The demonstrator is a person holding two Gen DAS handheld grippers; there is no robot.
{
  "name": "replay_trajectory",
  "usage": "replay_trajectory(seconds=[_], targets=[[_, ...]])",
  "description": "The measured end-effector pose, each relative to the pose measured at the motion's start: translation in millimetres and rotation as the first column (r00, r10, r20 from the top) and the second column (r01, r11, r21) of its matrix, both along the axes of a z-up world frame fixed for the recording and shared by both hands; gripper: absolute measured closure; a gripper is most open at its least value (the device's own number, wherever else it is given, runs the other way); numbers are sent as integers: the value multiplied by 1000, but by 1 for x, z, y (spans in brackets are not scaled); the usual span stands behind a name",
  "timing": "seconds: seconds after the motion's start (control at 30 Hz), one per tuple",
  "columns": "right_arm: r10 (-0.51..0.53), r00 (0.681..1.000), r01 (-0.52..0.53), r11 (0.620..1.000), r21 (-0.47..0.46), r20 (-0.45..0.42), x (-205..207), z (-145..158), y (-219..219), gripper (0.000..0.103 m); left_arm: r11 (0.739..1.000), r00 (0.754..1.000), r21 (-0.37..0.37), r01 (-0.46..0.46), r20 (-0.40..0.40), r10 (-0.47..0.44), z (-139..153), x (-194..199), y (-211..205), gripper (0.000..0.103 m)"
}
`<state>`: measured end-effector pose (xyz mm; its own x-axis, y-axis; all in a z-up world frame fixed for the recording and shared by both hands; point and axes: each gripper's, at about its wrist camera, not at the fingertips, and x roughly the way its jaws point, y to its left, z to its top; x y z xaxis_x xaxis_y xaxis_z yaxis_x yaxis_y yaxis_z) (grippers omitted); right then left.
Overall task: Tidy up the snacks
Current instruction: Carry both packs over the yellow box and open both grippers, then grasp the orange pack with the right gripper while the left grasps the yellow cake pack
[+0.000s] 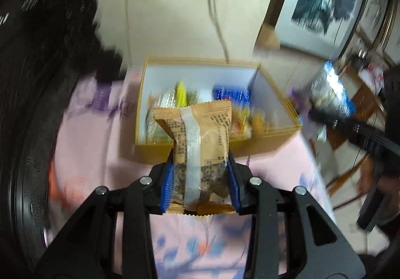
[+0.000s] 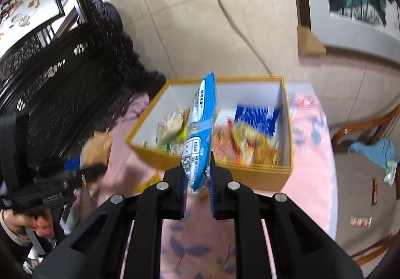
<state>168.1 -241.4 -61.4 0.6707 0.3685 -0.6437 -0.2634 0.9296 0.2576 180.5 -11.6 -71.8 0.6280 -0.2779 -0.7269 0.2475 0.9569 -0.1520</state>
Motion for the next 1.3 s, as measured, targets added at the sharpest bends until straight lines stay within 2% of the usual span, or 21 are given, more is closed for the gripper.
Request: replay_trajectory(seconds=[0.13, 0.17, 0.2, 0.23, 0.27, 0.3, 0.33, 0.37, 0.47, 0.63, 0.77, 0.87, 0.97, 1.07, 1.1, 1.2, 1.3], targets=[[2, 999, -2, 1000, -1, 51, 40, 19, 2, 88, 1000, 997, 20, -8, 74, 7, 23, 60, -30, 66], [11, 999, -10, 1000, -10, 41, 51, 21, 4, 87, 999, 997, 32, -25, 80, 23, 26, 75, -35, 61], [0, 1000, 1, 999, -33, 21, 64, 21, 7, 76, 998, 996, 43, -48, 79, 45, 29, 87, -36, 50], [-39, 999, 39, 998, -51, 13, 72, 24, 6, 56, 994, 994, 63, -87, 74, 83, 34, 97, -37, 25], [-67, 997, 68, 997, -44, 24, 72, 28, 4, 48, 990, 988, 66, -127, 95, 120, 40, 98, -38, 13], [-86, 994, 86, 996, 8, 61, 66, 34, -2, 42, 986, 978, 45, -158, 141, 151, 49, 92, -34, 8], [-83, 993, 80, 996, 40, 83, 60, 36, -4, 40, 985, 973, 31, -167, 165, 160, 52, 87, -32, 2], [-79, 993, 75, 996, 42, 89, 54, 36, -5, 40, 985, 970, 17, -171, 179, 165, 53, 78, -27, 2], [-60, 997, 59, 998, 25, 57, 34, 15, -5, 40, 983, 977, 31, -182, 118, 177, 33, 61, -16, 2], [-22, 993, 25, 1000, 17, -115, -6, -48, 1, 40, 973, 974, 81, -218, -36, 222, -24, 22, -2, 2], [9, 979, -10, 1000, -3, -206, -32, -83, 12, 40, 969, 959, 109, -221, -158, 237, -66, -12, 4, 2], [56, 976, -69, 996, -57, -211, -42, -99, 24, 40, 970, 946, 116, -212, -225, 234, -87, -37, 6, 2], [114, 977, -135, 985, -108, -180, -40, -109, 34, 40, 969, 938, 137, -203, -255, 233, -96, -55, 7, 2], [197, 972, -220, 955, -197, -128, -33, -121, 46, 40, 967, 934, 142, -211, -263, 242, -100, -62, 11, 2], [237, 967, -255, 934, -251, -98, -31, -126, 51, 40, 966, 932, 140, -217, -263, 248, -100, -65, 13, 2], [366, 929, -355, 843, -404, -53, -22, -141, 67, 40, 963, 930, 134, -232, -259, 260, -99, -68, 18, 2], [469, 882, -427, 757, -495, -45, -15, -152, 79, 40, 960, 926, 137, -243, -262, 272, -99, -69, 24, 2]])
